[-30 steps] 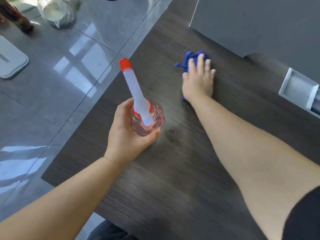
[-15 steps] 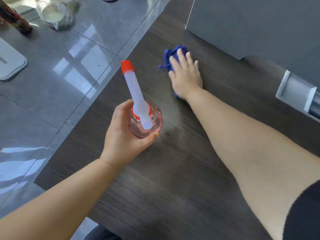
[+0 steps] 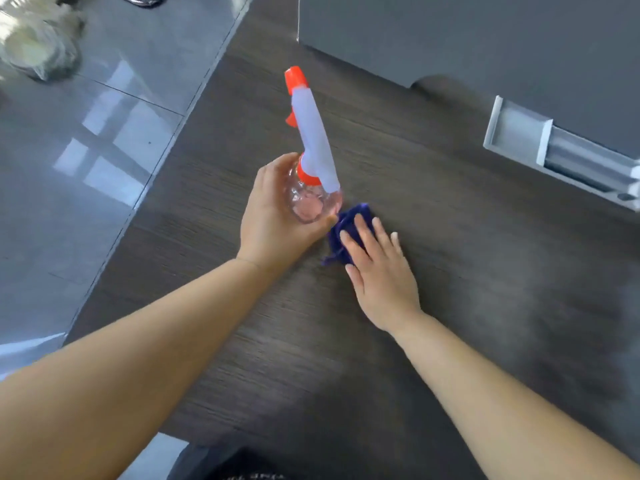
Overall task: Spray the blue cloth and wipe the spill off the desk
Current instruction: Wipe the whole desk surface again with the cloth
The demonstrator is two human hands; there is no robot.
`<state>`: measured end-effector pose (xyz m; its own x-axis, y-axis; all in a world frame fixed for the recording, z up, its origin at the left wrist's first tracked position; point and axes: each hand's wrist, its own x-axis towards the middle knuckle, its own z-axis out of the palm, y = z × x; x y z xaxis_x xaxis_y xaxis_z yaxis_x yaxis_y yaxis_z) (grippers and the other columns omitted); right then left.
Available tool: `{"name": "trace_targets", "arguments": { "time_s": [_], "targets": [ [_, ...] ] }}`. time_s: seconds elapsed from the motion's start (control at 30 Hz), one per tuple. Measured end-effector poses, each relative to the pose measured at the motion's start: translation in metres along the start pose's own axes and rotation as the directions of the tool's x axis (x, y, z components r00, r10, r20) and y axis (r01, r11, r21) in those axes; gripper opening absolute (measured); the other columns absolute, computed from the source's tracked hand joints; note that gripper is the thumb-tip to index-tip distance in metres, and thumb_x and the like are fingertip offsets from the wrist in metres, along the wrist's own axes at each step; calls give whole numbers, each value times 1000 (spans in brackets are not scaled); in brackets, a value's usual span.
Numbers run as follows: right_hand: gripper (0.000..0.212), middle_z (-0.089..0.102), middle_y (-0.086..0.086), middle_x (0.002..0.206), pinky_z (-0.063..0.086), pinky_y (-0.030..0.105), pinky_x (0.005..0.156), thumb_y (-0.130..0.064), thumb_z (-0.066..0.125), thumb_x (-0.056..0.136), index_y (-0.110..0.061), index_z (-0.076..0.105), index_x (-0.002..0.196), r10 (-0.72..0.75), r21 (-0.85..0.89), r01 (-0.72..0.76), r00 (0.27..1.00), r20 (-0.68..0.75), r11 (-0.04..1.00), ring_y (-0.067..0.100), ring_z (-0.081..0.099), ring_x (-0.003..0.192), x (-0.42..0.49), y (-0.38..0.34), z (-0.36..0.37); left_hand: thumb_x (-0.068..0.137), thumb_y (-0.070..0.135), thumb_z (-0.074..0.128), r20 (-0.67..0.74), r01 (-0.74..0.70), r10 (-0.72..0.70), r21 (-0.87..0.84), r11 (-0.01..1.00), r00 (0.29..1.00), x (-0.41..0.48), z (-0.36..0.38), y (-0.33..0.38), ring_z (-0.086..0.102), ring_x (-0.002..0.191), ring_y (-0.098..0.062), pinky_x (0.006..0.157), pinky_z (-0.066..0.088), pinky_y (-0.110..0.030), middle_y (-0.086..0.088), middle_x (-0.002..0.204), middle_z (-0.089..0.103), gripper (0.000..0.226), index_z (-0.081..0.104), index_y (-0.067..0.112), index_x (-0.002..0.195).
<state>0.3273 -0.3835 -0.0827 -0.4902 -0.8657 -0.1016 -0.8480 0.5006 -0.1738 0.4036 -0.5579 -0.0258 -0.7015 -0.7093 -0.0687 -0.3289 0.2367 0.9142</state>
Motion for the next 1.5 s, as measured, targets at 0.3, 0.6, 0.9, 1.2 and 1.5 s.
{"name": "trace_targets", "arguments": {
  "time_s": [0.3,0.6,0.9,1.2,1.5],
  "targets": [
    [50,25,13,154,21,57,110,-21,51,94,-12,40,142,507,60,-503,855,-113,862,39,24,140,-23,32,-1,55,36,83,-52,15,-12,52,999,999,29,44,6,55,103,-10,87,50,-36,5,121,45,80,44,22,124],
    [48,37,11,149,32,58,103,-31,35,92,-17,46,137,-21,-72,20,1000,-9,997,37,36,134,-48,36,-3,58,38,85,-4,54,-54,88,995,999,40,40,7,39,127,-14,103,35,-23,-2,141,30,107,23,22,144],
    [49,34,7,150,24,51,110,-36,32,94,-22,43,140,-404,-29,410,907,119,911,31,32,138,-63,-57,16,85,15,57,-7,84,-91,450,889,996,-76,-33,-40,39,119,-25,93,24,-16,-5,125,51,40,53,15,125],
    [54,1,6,159,3,47,115,-36,31,100,-21,15,150,87,-28,-87,996,31,996,30,2,145,-4,-91,13,80,18,47,-150,217,-160,563,798,976,-177,-55,-59,42,117,-29,95,34,-35,-5,120,56,38,58,13,117],
    [45,37,7,148,25,56,107,-32,36,93,-21,50,135,-646,-33,656,750,141,754,32,35,135,-97,-11,11,83,5,52,-204,317,-245,511,799,948,-235,-46,-59,40,117,-28,97,32,-30,-8,118,55,32,56,7,115]
  ]
}}
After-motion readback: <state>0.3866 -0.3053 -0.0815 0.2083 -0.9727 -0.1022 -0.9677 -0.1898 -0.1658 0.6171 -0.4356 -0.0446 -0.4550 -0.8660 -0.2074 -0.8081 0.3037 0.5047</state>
